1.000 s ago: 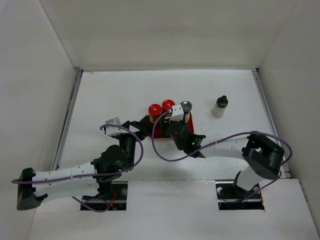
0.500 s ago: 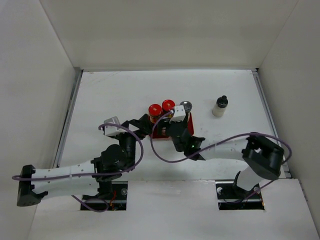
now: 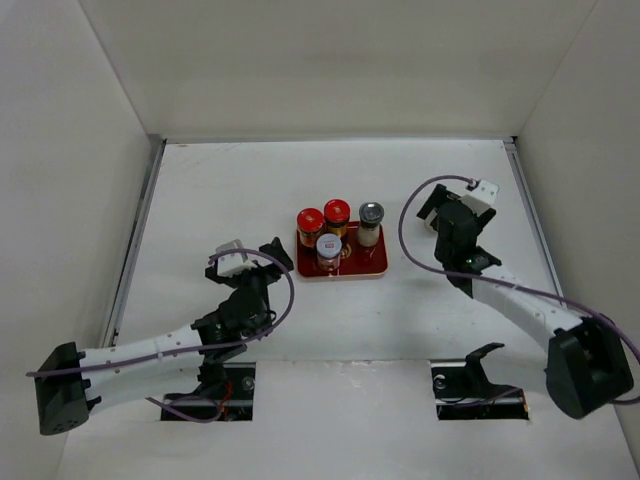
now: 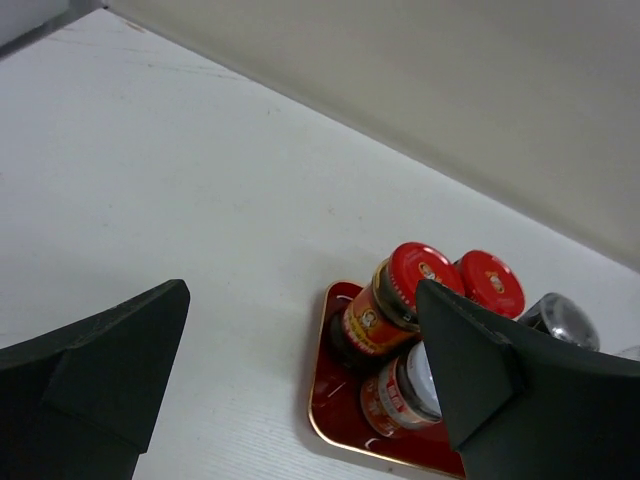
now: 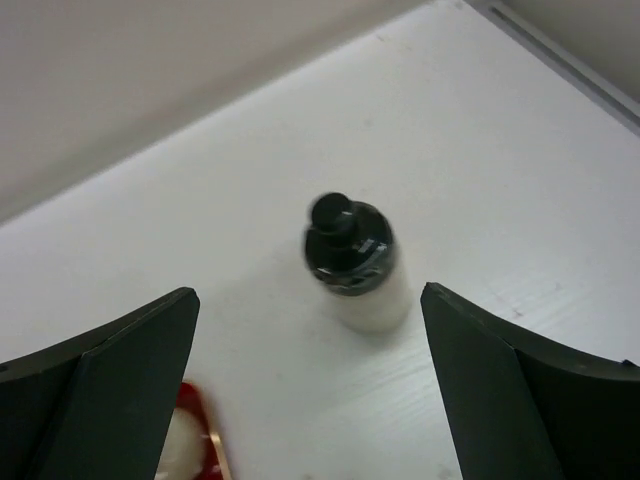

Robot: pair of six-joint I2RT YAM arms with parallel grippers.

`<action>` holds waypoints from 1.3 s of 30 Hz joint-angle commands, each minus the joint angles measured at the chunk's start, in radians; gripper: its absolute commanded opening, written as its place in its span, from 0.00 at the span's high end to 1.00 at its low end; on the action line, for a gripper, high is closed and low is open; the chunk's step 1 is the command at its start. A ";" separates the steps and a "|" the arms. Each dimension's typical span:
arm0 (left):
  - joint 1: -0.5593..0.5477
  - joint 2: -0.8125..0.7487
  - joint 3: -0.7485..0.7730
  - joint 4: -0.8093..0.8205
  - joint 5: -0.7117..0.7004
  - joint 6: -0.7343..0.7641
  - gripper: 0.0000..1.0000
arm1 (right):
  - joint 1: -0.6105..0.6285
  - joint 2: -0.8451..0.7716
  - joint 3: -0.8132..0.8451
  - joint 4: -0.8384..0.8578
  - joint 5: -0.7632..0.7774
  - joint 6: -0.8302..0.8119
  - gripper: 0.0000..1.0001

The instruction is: Organize the condiment bottles

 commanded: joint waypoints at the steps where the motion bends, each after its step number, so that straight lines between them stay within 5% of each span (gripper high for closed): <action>1: 0.030 0.013 -0.021 0.046 0.121 -0.049 0.00 | -0.081 0.102 0.080 -0.124 -0.110 0.008 0.00; 15: 0.303 0.031 0.005 -0.198 0.487 -0.261 0.00 | -0.227 0.425 0.252 -0.032 -0.267 -0.003 0.02; 18: 0.340 0.048 -0.007 -0.210 0.540 -0.289 0.00 | -0.245 0.480 0.270 -0.031 -0.290 0.001 0.11; 23: 0.383 0.054 -0.028 -0.216 0.541 -0.298 0.00 | -0.245 0.448 0.215 0.018 -0.269 0.018 0.44; 32: 0.533 0.149 -0.014 -0.287 0.690 -0.390 0.00 | 0.026 0.108 -0.004 0.009 -0.134 0.050 0.48; 39: 0.700 0.195 0.001 -0.351 0.848 -0.448 0.00 | 0.301 0.003 0.005 -0.016 -0.055 0.057 0.48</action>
